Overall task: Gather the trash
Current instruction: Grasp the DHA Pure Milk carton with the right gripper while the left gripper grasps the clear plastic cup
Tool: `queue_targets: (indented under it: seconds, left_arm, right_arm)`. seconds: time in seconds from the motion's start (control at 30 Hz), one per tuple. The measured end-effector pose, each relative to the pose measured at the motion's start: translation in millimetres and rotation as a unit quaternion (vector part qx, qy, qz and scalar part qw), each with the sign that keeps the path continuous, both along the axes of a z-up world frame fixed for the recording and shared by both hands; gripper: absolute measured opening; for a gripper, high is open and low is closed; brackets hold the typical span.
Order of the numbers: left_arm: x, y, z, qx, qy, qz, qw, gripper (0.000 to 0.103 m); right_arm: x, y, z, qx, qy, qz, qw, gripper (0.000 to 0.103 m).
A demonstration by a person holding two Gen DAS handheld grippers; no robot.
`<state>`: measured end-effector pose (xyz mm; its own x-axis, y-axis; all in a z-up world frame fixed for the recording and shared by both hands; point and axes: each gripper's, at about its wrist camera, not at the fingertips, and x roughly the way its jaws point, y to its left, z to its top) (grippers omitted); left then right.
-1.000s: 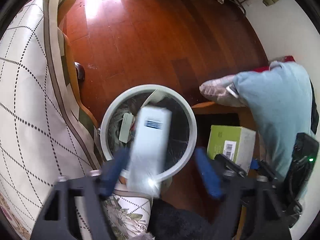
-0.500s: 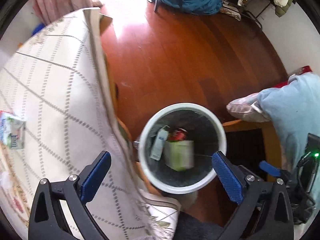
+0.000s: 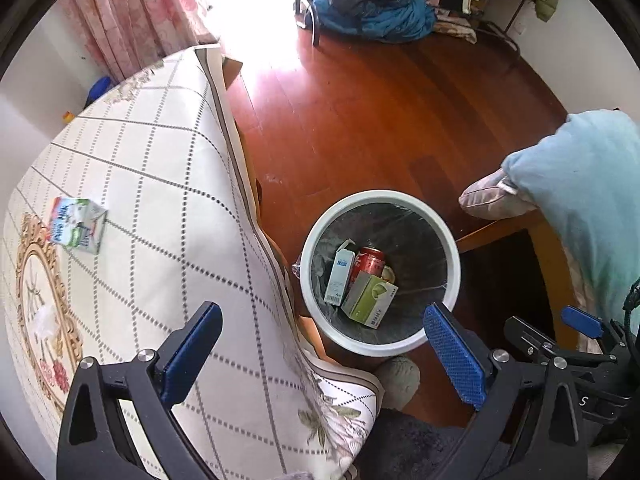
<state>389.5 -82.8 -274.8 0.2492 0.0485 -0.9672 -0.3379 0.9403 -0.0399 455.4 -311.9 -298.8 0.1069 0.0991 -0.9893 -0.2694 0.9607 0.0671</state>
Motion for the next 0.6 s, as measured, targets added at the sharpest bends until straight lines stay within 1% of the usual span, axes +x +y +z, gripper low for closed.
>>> queue_targets:
  seconds: [0.27, 0.4, 0.53, 0.6]
  left_arm:
    - [-36, 3, 47, 0.016, -0.044, 0.015, 0.9988, 0.103]
    - [-56, 14, 70, 0.025, -0.065, 0.029, 0.9972, 0.103]
    - [-82, 42, 88, 0.031, -0.079, 0.065, 0.9943, 0.103]
    - [-100, 69, 94, 0.037, -0.085, 0.102, 0.9905, 0.103]
  right_arm:
    - [-29, 2, 59, 0.014, -0.044, 0.01, 0.999, 0.103]
    - [-43, 11, 88, 0.028, -0.061, 0.019, 0.998, 0.103]
    - [-55, 31, 109, 0.054, -0.061, 0.031, 0.996, 0.103]
    - [-61, 50, 117, 0.068, -0.058, 0.046, 0.995, 0.103]
